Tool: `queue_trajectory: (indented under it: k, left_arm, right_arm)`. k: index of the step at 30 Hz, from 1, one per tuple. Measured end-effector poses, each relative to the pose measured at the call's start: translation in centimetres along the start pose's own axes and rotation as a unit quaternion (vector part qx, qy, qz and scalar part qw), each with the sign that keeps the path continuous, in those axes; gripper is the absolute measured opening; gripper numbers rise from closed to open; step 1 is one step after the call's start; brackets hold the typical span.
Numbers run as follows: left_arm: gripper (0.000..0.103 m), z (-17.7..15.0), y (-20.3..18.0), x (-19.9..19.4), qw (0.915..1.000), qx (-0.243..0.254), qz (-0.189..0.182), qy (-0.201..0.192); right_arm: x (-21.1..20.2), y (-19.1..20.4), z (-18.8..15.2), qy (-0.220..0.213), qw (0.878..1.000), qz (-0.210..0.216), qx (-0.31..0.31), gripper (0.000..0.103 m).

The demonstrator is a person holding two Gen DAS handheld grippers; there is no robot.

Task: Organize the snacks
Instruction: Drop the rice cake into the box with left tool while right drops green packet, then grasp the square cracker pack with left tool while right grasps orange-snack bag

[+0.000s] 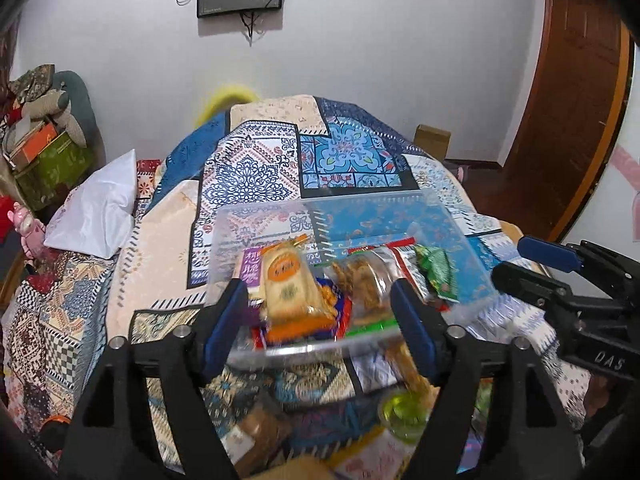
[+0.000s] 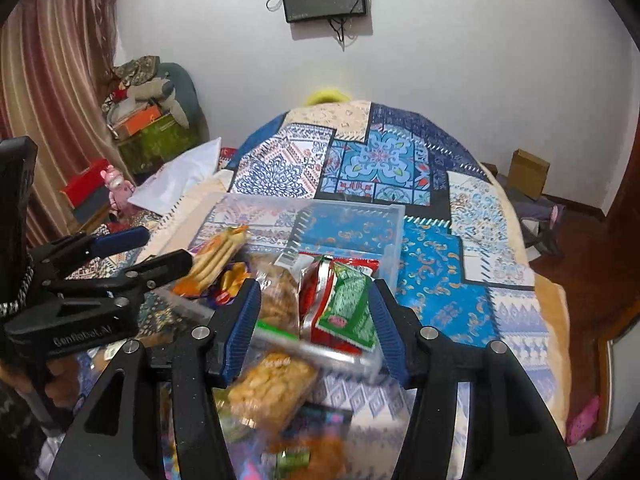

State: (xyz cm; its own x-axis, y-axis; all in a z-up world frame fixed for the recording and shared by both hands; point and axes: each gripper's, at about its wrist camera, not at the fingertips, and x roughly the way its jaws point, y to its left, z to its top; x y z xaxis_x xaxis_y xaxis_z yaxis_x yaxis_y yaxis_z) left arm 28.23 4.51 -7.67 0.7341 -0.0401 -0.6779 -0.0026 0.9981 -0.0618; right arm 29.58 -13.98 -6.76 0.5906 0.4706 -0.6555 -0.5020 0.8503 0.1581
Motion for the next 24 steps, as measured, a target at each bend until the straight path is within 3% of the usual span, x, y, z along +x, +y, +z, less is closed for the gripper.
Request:
queue_trajectory:
  k: [10, 20, 24]
  left_arm:
    - [0.075, -4.8, 1.1, -4.1, 0.9997, -0.002, 0.010, 0.024]
    - [0.075, -11.4, 2.8, -2.9, 0.9955, -0.031, 0.028, 0.085]
    - [0.086, -13.1, 3.1, -2.0, 0.9930, -0.045, 0.048, 0.098]
  right_arm:
    - [-4.0, 0.4, -3.5, 0.003, 1.000, -0.001, -0.007, 0.055]
    - [-3.6, -0.2, -8.1, 0.050, 0.999, 0.004, -0.001, 0.057]
    - [-2.7, -0.6, -9.8, 0.070, 0.998, 0.005, 0.006, 0.060]
